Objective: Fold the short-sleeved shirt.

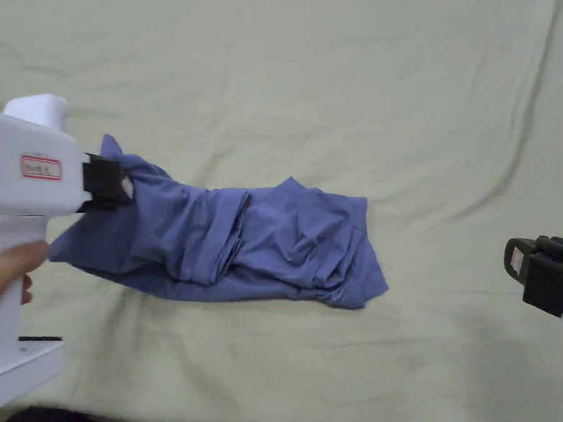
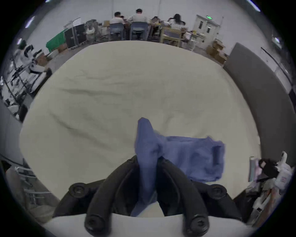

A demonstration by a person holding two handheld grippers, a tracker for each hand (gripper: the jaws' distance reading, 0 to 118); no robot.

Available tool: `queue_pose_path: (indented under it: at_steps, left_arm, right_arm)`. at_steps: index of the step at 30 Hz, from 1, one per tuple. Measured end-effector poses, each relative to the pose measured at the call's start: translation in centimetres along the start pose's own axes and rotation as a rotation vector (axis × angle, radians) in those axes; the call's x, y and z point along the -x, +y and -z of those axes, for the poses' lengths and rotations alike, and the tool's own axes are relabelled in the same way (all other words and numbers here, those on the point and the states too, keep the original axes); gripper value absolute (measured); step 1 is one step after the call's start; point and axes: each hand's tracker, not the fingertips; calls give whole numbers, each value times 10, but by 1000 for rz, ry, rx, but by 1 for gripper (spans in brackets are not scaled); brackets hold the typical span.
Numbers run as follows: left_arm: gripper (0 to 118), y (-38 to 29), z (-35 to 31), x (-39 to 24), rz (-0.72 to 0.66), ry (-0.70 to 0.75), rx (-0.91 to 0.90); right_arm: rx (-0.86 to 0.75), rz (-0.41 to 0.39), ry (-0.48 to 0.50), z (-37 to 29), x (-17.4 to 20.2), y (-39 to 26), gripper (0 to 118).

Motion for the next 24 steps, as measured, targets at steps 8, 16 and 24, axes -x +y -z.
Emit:
queue_pose_path:
  at_steps: [8, 16, 24]
  left_arm:
    - [17, -12, 102, -154, 145, -272, 207]
    - [94, -3, 119, -159, -75, -531, 304]
    - [32, 0, 26, -107, 227, 53, -51]
  right_arm:
    - [-6, 28, -27, -11, -19, -5, 4]
    - [29, 51, -54, -6, -35, -13, 4]
    - [29, 41, -29, 2, -21, -9, 4]
